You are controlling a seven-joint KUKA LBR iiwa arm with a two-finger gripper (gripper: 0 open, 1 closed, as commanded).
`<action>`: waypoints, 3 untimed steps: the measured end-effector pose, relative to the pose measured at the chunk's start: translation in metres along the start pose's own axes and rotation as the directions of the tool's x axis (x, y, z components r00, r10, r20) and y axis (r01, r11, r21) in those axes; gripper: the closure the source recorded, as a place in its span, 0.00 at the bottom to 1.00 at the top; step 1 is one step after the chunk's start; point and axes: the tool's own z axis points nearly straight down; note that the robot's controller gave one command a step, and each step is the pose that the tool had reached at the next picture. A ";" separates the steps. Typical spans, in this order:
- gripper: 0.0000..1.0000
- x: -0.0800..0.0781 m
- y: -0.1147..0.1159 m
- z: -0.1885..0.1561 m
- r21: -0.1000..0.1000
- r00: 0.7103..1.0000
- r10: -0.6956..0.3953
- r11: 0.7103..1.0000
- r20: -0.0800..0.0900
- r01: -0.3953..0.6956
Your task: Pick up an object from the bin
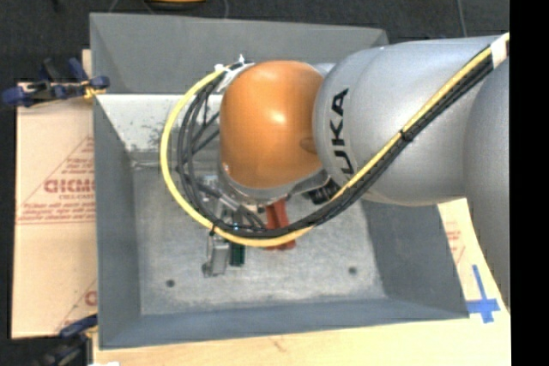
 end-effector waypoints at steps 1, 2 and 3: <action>0.00 -0.044 -0.081 0.144 0.003 0.948 -0.319 0.948 0.002 0.319; 0.00 -0.045 -0.081 0.143 0.001 0.949 -0.315 0.949 0.005 0.315; 0.00 -0.046 -0.081 0.142 0.000 0.951 -0.308 0.951 0.007 0.308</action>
Offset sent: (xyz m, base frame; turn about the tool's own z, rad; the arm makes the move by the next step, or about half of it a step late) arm 0.0433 -0.0771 -0.1415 -0.3284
